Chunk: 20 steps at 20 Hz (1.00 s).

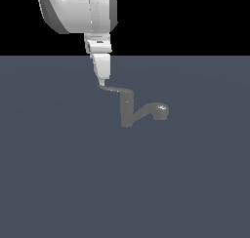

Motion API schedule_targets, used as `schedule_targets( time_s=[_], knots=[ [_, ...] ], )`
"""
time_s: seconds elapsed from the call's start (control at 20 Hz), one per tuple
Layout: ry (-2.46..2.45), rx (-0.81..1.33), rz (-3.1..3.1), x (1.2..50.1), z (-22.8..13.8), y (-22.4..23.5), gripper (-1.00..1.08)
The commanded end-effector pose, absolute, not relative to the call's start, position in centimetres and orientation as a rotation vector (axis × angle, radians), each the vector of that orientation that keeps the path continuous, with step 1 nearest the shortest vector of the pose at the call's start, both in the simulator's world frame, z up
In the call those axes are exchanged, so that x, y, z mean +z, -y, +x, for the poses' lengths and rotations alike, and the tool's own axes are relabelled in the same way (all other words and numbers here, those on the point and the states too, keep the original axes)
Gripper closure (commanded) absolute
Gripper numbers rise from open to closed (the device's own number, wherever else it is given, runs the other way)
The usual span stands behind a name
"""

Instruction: Turn on the faucet by rotating a designated handle.

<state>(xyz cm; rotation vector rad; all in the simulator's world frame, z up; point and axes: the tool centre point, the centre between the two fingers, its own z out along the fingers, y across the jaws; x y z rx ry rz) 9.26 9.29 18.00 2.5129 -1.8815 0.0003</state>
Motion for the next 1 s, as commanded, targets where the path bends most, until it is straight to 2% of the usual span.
schedule_targets(
  time_s=[0.0, 0.5, 0.95],
  knots=[
    [1.910, 0.001, 2.493, 17.6, 9.9, -9.0, 1.08],
    [1.931, 0.000, 2.477, 17.3, 10.3, -8.7, 1.08],
    [1.931, 0.000, 2.477, 17.3, 8.0, -8.6, 1.08]
  ],
)
